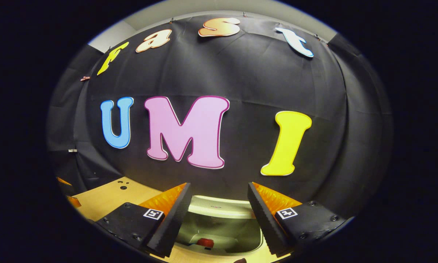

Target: Press the lid of the desktop garbage bin to open it, pick up the crumpled paper on the desktop and throw it into the bin, then pick up the pop can on the desktop and drop it into the bin, and finally close the garbage bin lid.

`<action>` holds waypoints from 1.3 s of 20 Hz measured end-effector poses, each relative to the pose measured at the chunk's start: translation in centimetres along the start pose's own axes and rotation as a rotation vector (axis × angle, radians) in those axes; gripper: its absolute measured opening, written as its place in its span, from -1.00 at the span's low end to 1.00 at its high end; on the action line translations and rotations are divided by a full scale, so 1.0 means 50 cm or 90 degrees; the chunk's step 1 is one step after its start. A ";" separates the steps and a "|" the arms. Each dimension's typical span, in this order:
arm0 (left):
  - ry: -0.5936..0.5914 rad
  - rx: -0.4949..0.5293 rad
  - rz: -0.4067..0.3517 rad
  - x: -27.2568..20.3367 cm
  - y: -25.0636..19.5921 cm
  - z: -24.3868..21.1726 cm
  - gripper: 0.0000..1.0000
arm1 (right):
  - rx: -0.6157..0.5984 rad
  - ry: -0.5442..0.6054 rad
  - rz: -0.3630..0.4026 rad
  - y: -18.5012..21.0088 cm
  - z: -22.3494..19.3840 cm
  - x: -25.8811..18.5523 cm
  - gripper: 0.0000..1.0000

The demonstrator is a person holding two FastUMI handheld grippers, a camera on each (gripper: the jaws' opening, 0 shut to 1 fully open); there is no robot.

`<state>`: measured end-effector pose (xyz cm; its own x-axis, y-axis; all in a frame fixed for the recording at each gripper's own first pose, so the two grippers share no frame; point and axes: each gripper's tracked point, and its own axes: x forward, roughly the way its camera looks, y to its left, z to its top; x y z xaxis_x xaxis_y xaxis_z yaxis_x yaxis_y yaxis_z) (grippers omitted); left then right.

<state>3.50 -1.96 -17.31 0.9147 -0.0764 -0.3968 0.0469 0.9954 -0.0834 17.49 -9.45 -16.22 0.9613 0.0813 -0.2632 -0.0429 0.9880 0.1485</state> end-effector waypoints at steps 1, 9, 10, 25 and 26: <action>-0.001 0.001 -0.003 0.001 -0.002 0.000 0.96 | 0.003 0.011 0.001 0.003 -0.016 -0.006 0.92; 0.000 0.004 -0.009 0.001 -0.004 -0.005 0.96 | 0.004 0.066 0.009 0.025 -0.105 -0.025 0.92; 0.000 0.003 -0.008 0.004 -0.004 -0.004 0.96 | 0.003 0.070 0.010 0.028 -0.114 -0.027 0.92; 0.009 0.005 -0.012 0.014 -0.013 -0.012 0.96 | 0.059 0.090 0.022 0.040 -0.196 -0.038 0.94; 0.009 0.005 -0.013 0.015 -0.014 -0.012 0.95 | 0.070 0.088 0.020 0.040 -0.199 -0.040 0.94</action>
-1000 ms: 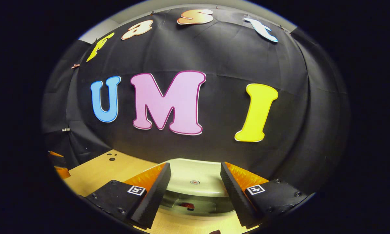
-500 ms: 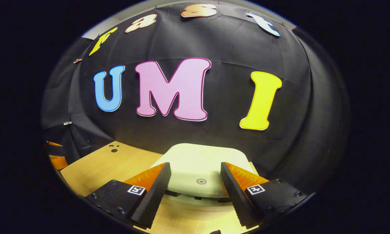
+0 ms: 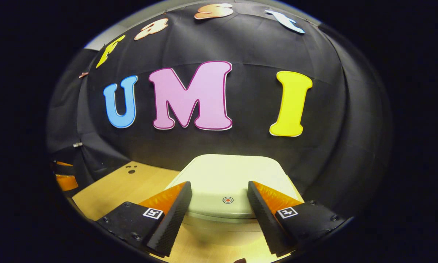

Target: Press the lid of the desktop garbage bin to open it, pick up the crumpled paper on the desktop and throw it into the bin, then pick up the pop can on the desktop and drop it into the bin, and finally close the garbage bin lid.

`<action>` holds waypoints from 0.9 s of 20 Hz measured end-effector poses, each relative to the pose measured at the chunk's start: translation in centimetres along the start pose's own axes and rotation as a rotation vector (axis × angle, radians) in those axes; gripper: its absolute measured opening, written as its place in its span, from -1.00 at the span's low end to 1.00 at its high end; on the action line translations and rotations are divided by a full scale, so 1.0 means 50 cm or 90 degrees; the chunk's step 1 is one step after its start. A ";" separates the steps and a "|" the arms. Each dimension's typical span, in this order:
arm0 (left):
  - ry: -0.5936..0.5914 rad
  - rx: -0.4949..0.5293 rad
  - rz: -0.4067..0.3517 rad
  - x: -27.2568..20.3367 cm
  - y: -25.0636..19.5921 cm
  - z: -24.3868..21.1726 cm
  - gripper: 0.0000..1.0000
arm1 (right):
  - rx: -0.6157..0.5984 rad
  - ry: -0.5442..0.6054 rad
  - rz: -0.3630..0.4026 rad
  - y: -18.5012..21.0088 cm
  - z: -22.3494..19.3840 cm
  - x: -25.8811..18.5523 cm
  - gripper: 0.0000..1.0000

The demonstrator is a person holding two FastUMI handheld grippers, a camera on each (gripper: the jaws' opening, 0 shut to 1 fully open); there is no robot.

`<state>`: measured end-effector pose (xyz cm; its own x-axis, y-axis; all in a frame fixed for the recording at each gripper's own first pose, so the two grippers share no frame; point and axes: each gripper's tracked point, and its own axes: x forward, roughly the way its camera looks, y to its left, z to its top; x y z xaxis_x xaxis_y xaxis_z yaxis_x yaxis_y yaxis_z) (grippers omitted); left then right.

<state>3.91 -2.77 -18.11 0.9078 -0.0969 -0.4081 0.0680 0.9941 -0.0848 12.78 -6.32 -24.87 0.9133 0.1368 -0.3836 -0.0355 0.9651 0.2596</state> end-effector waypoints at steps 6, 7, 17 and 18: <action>-0.004 -0.004 -0.004 0.001 -0.007 0.001 0.96 | -0.011 0.008 0.000 0.001 -0.019 0.001 1.00; -0.007 -0.003 -0.004 -0.001 -0.008 0.002 0.96 | -0.005 -0.009 -0.001 0.002 -0.001 0.002 0.97; -0.026 -0.004 -0.015 -0.021 -0.004 0.018 0.96 | 0.007 -0.026 0.007 0.027 0.022 -0.059 0.92; -0.029 -0.004 -0.018 -0.026 -0.005 0.021 0.96 | -0.002 -0.022 0.016 0.042 0.018 -0.074 0.92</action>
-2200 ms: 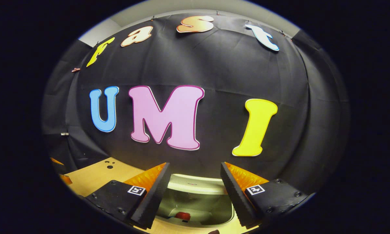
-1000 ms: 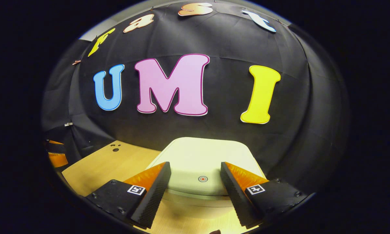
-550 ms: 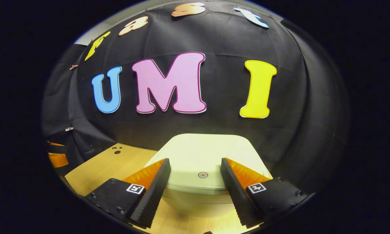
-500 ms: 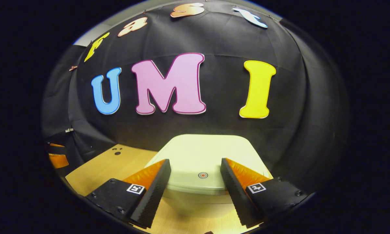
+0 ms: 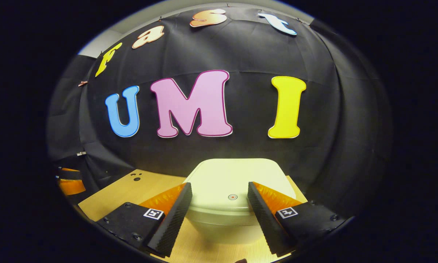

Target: Press the lid of the desktop garbage bin to open it, pick up the crumpled paper on the desktop and throw it into the bin, then pick up the pop can on the desktop and drop it into the bin, and finally close the garbage bin lid.

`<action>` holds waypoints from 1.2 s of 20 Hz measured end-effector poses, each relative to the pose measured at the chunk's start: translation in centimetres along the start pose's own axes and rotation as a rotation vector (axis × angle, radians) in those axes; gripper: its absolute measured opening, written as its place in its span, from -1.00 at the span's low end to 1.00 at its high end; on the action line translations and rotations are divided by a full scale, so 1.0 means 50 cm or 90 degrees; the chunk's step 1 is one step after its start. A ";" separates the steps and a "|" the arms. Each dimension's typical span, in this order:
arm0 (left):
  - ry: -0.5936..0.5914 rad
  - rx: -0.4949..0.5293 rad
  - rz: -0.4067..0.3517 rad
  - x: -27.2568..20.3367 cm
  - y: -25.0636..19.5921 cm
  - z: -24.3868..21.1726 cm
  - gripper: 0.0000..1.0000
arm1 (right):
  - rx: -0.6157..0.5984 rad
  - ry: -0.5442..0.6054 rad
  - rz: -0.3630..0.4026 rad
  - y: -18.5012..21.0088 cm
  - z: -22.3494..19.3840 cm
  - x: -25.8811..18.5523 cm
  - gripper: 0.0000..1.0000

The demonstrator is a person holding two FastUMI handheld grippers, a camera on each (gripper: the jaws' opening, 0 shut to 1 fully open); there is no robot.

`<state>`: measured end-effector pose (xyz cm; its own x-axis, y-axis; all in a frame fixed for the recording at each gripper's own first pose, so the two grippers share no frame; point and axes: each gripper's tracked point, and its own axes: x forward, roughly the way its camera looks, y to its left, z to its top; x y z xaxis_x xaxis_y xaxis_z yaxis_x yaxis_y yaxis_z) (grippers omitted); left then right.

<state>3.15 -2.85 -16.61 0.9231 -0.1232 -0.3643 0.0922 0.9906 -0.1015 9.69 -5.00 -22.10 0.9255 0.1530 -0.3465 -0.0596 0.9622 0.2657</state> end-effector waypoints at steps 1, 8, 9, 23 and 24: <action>-0.002 -0.001 -0.005 -0.003 -0.001 -0.001 0.96 | -0.014 0.006 0.007 0.016 -0.004 -0.016 0.93; -0.012 0.006 -0.036 -0.038 -0.003 -0.003 0.96 | -0.075 -0.007 0.037 0.126 -0.001 -0.134 0.92; -0.010 0.005 -0.038 -0.042 0.000 -0.008 0.96 | -0.076 -0.011 0.040 0.140 0.001 -0.148 0.92; 0.000 -0.006 -0.017 -0.071 0.027 -0.037 0.96 | -0.040 0.052 0.062 0.171 -0.073 -0.214 0.94; -0.002 -0.009 -0.016 -0.073 0.024 -0.034 0.96 | -0.039 0.050 0.066 0.172 -0.070 -0.216 0.94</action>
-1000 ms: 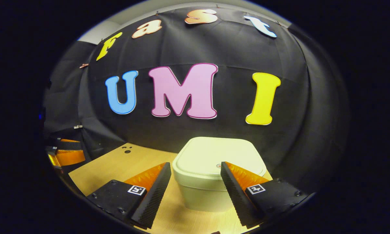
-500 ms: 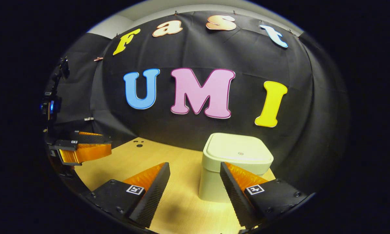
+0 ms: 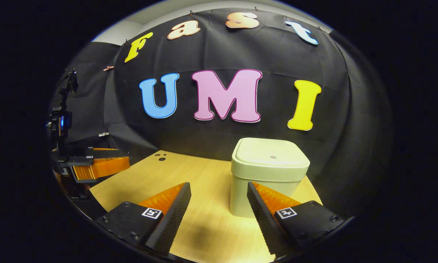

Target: Press the lid of the desktop garbage bin to open it, pick up the crumpled paper on the desktop and throw it into the bin, then pick up the pop can on the desktop and drop it into the bin, and finally close the garbage bin lid.

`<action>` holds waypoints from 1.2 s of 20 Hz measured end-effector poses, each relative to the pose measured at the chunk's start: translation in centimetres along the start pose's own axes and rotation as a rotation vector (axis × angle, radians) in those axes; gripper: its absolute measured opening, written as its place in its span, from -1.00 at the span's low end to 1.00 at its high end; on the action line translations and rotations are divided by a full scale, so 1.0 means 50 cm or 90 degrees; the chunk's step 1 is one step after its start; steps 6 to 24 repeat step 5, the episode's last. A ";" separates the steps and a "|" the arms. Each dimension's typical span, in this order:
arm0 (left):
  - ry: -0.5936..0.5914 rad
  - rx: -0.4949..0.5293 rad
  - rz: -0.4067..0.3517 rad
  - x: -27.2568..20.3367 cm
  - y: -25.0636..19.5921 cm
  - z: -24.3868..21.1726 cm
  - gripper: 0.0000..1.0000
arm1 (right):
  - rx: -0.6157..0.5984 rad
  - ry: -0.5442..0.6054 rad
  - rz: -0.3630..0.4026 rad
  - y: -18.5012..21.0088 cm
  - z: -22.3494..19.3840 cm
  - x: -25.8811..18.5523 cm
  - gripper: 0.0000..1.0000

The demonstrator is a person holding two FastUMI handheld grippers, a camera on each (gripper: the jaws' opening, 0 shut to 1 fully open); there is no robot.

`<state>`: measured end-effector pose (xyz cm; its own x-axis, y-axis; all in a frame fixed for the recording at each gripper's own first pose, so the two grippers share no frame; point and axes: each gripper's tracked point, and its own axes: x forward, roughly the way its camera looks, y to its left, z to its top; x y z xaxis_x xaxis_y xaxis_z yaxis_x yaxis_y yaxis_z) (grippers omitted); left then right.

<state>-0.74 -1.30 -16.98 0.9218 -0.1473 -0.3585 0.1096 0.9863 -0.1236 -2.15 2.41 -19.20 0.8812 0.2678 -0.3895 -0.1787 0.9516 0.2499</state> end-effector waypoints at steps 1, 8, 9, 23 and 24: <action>0.000 -0.002 0.000 -0.001 -0.003 0.003 0.96 | 0.000 -0.005 0.001 -0.002 0.007 -0.002 0.94; 0.008 0.004 -0.001 0.004 -0.010 0.000 0.96 | 0.011 -0.013 0.000 -0.011 0.014 0.000 0.94; 0.008 0.004 -0.001 0.004 -0.010 0.000 0.96 | 0.011 -0.013 0.000 -0.011 0.014 0.000 0.94; 0.008 0.004 -0.001 0.004 -0.010 0.000 0.96 | 0.011 -0.013 0.000 -0.011 0.014 0.000 0.94; 0.008 0.004 -0.001 0.004 -0.010 0.000 0.96 | 0.011 -0.013 0.000 -0.011 0.014 0.000 0.94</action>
